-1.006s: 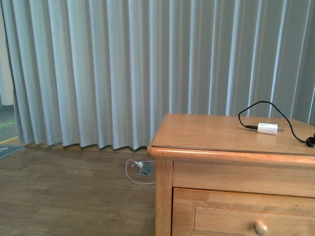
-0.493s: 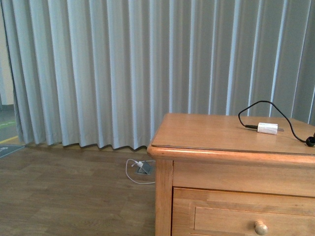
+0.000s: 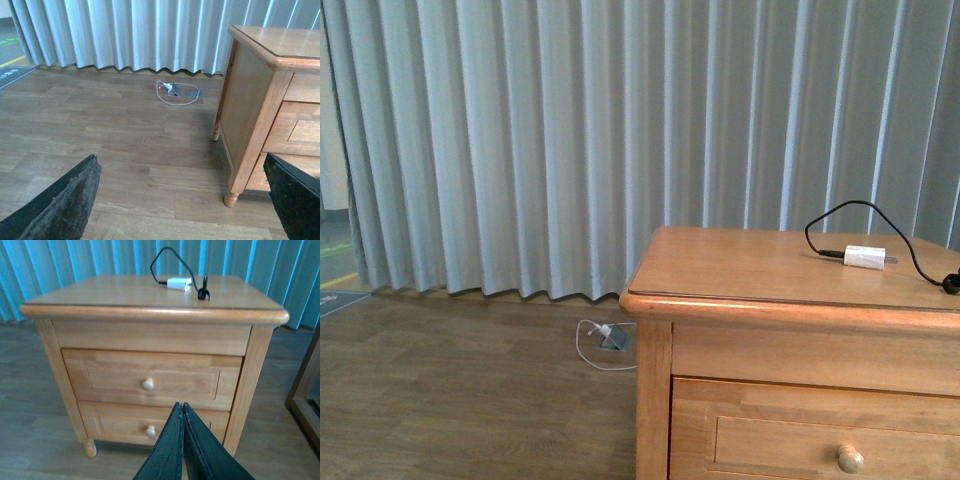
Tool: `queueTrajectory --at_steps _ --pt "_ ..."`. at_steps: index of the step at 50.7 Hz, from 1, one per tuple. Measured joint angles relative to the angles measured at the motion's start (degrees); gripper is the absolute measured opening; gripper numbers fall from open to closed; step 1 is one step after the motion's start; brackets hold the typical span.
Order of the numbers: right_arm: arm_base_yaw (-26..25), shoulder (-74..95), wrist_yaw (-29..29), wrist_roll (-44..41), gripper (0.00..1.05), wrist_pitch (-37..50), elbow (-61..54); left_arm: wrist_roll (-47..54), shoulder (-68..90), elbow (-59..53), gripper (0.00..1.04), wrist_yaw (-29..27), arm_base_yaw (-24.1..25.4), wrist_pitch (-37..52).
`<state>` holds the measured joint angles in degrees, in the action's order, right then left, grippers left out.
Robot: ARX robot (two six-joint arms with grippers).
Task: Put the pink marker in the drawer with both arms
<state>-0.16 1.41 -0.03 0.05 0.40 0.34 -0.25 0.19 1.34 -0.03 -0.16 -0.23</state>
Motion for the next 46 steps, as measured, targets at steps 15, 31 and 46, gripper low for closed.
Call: queueTrajectory --at_steps 15,31,46 --pt "0.0 -1.2 0.0 0.0 0.01 -0.3 0.0 0.0 0.0 0.0 0.99 0.0 0.0 0.0" --pt "0.0 -1.2 0.0 0.0 0.6 -0.4 0.0 0.0 0.0 0.0 0.99 0.0 0.0 0.0" --pt "0.0 -1.2 0.0 0.0 0.96 -0.4 0.0 0.0 0.0 0.0 0.99 0.0 0.0 0.0"
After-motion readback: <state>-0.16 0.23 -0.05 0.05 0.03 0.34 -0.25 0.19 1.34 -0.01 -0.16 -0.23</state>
